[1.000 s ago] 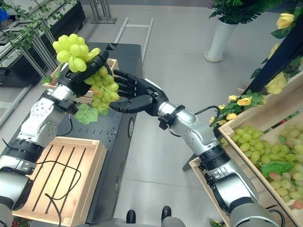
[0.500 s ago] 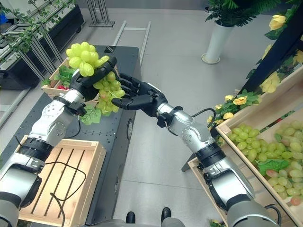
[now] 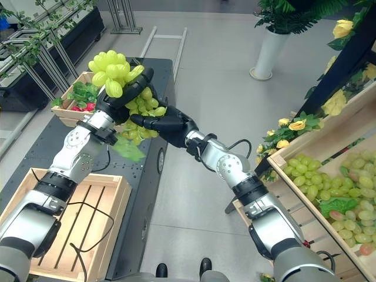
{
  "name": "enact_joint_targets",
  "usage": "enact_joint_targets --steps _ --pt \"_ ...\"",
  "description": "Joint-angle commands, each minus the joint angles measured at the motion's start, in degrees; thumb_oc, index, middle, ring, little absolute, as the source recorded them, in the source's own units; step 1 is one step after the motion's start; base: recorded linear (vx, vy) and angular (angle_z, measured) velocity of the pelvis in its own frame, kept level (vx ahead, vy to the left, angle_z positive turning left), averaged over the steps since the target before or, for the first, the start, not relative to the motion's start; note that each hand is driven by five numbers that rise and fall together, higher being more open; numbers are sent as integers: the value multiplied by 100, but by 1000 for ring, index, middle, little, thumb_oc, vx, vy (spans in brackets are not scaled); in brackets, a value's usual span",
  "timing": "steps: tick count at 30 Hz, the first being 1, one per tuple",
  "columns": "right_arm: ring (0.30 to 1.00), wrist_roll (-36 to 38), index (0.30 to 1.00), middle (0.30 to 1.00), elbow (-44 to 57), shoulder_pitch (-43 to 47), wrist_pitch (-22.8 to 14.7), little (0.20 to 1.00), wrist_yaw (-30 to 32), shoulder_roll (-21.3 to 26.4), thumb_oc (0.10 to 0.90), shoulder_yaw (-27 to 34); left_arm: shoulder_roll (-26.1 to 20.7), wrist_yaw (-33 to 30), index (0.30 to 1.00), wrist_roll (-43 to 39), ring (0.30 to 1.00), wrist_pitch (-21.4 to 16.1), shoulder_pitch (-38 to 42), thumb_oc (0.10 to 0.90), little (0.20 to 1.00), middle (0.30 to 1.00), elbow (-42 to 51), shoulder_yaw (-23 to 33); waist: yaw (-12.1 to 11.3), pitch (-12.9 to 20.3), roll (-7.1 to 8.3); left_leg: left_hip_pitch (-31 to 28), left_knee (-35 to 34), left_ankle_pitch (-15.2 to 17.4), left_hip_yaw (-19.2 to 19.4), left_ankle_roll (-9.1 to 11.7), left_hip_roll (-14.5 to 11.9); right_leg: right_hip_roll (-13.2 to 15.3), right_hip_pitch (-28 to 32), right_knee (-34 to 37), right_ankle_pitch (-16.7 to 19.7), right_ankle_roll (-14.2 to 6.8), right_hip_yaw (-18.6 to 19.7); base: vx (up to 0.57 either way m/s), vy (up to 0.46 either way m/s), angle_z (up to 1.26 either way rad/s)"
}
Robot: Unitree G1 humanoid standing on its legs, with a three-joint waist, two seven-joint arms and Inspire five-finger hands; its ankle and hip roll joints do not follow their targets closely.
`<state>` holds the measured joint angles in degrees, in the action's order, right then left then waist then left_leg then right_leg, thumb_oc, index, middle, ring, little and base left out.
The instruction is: Pick up the fruits from the basket on one side to the basket on the other side
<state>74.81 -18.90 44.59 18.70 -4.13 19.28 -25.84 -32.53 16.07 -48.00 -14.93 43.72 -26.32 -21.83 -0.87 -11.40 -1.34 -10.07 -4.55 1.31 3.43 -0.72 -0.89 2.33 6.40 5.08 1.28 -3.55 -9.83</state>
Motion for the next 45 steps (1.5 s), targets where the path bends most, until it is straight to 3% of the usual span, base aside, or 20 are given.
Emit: enact_joint_targets --steps 1,8,19,20,21,22,33,35,36,39,45 --pt "900 371 900 900 -308 697 -37 900 5 -885 800 -127 305 81 300 149 300 -1142 1104 400 300 300 157 -315 17 1128 75 360 -45 119 -43 -1 304 -97 -39 -8 -61 167 97 0 0 0" --pt "900 -156 900 900 -517 549 -2 900 501 -760 800 -283 -3 -166 300 1024 300 -1548 1130 400 300 300 706 -534 -3 1096 116 370 -45 120 -23 -4 284 -111 -51 -8 -55 182 118 0 0 0" --pt "900 -810 900 900 -310 726 -1253 900 745 -960 800 -169 -39 -66 300 1165 300 -1221 998 400 300 300 820 -692 -62 1054 102 356 -45 107 -53 -15 293 -125 -25 -8 -46 198 135 0 0 0" --pt "693 -889 693 693 -245 749 -1388 693 804 -934 662 -138 -29 -95 300 1162 300 -1232 954 400 300 300 729 -683 -60 1058 102 352 -45 103 -55 -18 296 -122 -23 -8 -44 198 138 0 0 0" --pt "693 -871 693 693 -238 771 -1480 693 829 -918 662 -67 -40 -130 300 1117 300 -1230 896 400 300 300 640 -640 -66 1060 99 349 -45 100 -66 -23 303 -124 -19 -8 -43 201 146 0 0 0" --pt "300 -900 300 300 -189 749 -1494 300 862 -916 400 -42 -39 -146 300 1092 300 -1237 864 400 300 300 591 -619 -63 1066 98 349 -45 105 -68 -27 305 -126 -24 -8 -44 200 155 0 0 0" --pt "300 -1162 300 300 -212 656 -1640 300 1031 -867 400 101 93 -401 300 1212 300 -1276 644 400 300 300 -96 -462 -27 1033 79 345 -45 114 -33 -33 308 -121 -34 -8 -39 201 199 0 0 0" --pt "300 -1165 300 300 -282 639 -1608 300 1064 -884 400 133 101 -300 521 1184 521 -1257 605 547 521 521 -286 -421 -14 1022 77 335 -45 126 -30 -34 309 -122 -30 -8 -39 202 223 -2 -4 -2" --pt "300 -1145 300 300 -306 615 -1595 300 1067 -891 400 137 101 -243 900 1147 900 -1195 570 800 900 900 -341 -400 -9 1017 77 322 -45 130 -28 -36 310 -124 -21 -8 -38 203 234 4 -4 -3" --pt "300 -1119 300 300 -322 554 -1567 300 1060 -891 400 126 102 -320 900 1180 900 -1143 498 800 900 900 -381 -381 2 1012 83 311 -45 131 -19 -37 309 -126 -14 -8 -30 199 253 2 -1 -1" --pt "300 -1069 300 300 -645 341 -1585 300 998 -767 400 175 77 -678 900 1294 900 -1443 355 800 900 900 -622 -234 5 975 101 325 -45 122 28 -29 301 -127 -39 -8 -15 197 263 0 0 0"
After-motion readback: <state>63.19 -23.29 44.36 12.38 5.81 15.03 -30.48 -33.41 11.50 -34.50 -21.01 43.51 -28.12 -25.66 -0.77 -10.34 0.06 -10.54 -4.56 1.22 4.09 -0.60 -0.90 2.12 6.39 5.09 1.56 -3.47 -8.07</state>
